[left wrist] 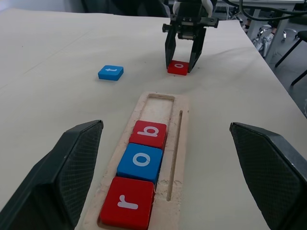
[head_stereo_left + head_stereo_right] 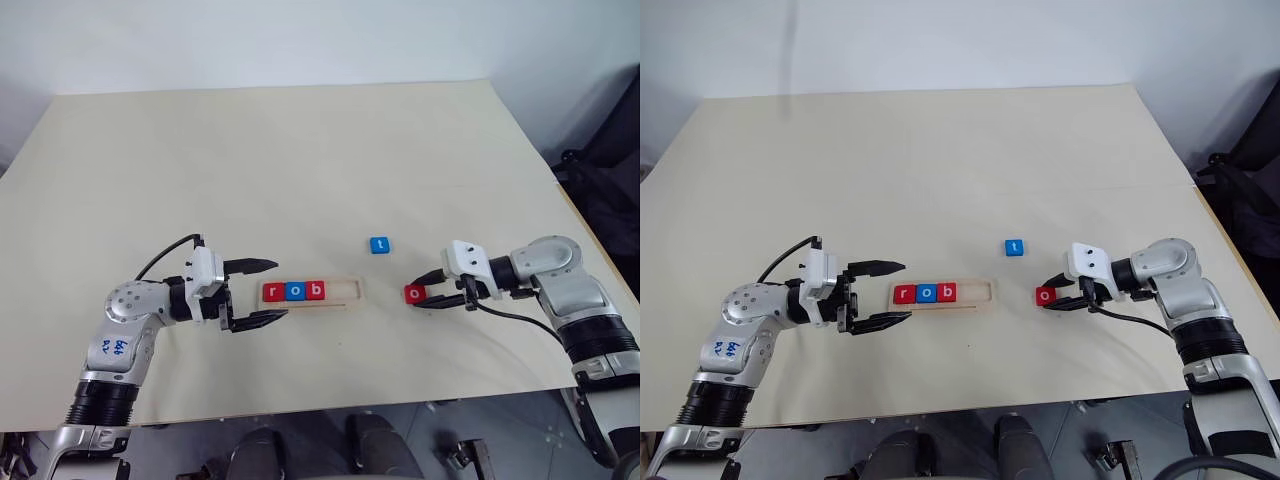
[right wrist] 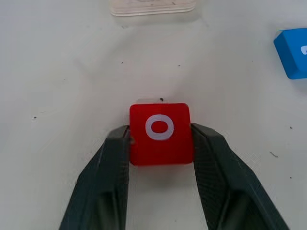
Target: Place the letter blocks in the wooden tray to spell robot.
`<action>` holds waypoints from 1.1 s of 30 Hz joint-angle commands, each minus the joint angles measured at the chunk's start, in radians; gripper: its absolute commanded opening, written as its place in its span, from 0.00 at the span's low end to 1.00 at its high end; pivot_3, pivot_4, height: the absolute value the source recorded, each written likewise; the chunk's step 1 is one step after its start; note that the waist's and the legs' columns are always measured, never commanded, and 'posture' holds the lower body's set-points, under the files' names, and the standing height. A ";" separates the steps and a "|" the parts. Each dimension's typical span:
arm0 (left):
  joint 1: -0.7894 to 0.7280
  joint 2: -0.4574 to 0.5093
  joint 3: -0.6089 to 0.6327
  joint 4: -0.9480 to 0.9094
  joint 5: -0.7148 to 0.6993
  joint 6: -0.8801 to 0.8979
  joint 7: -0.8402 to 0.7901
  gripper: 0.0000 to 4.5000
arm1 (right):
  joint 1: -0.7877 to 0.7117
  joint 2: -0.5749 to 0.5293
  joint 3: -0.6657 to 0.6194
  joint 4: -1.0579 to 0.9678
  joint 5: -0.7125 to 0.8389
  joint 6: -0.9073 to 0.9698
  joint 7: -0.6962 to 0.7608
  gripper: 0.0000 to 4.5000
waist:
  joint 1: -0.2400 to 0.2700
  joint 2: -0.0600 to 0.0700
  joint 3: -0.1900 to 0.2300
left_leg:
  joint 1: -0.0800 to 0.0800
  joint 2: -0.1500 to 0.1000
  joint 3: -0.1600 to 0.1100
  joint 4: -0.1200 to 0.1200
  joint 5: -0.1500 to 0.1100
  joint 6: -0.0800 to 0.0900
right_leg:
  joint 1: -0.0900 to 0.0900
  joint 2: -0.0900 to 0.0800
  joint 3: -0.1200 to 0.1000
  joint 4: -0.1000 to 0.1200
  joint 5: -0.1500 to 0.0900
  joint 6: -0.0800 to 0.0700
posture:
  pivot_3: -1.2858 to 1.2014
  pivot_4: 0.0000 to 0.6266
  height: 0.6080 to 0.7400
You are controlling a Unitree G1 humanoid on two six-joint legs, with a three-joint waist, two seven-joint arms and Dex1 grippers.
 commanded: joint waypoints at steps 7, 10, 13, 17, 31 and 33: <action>0.000 0.008 0.021 -0.027 -0.016 -0.006 0.001 1.00 | -0.050 0.093 0.025 -0.287 0.044 0.306 -0.064 0.32 | -0.003 0.000 0.000 | 0.000 0.002 -0.004 0.000 0.000 0.000 | -0.003 0.001 0.002 0.002 0.000 -0.001 | 0.52 0.24 1.00; -0.005 0.007 0.016 -0.021 -0.014 -0.009 -0.006 1.00 | -0.081 0.145 0.055 -0.305 0.026 0.355 -0.105 0.32 | -0.003 0.001 0.000 | 0.000 0.002 -0.004 0.000 0.000 0.000 | -0.003 0.001 0.002 0.002 -0.001 -0.001 | 0.52 0.24 1.00; -0.006 0.008 0.012 -0.018 -0.011 -0.013 -0.014 1.00 | -0.107 0.183 0.090 -0.284 -0.007 0.362 -0.141 0.32 | -0.002 0.001 0.000 | 0.000 0.001 -0.003 0.000 0.000 0.000 | -0.003 0.001 0.001 0.002 0.000 -0.001 | 0.52 0.24 1.00; 0.001 0.012 0.012 -0.019 -0.006 -0.019 -0.021 1.00 | -0.127 0.222 0.120 -0.275 -0.027 0.380 -0.167 0.32 | 0.001 0.001 0.000 | -0.001 0.000 -0.001 0.000 0.000 0.000 | -0.003 0.000 0.000 0.002 0.000 -0.001 | 0.52 0.24 1.00; 0.026 0.009 0.020 -0.037 -0.008 -0.017 0.005 1.00 | -0.130 0.287 0.153 -0.291 -0.029 0.429 -0.189 0.63 | -0.003 0.001 0.000 | -0.001 0.001 -0.001 0.000 0.000 0.000 | -0.003 0.000 0.000 0.002 -0.001 -0.001 | 0.52 0.24 1.00; 0.026 0.008 0.020 -0.037 -0.008 -0.019 0.008 1.00 | -0.125 0.295 0.154 -0.303 -0.021 0.440 -0.185 0.78 | -0.003 0.001 0.000 | -0.001 0.001 -0.001 0.000 0.000 0.000 | -0.003 0.000 0.000 0.002 -0.001 -0.001 | 0.52 0.24 1.00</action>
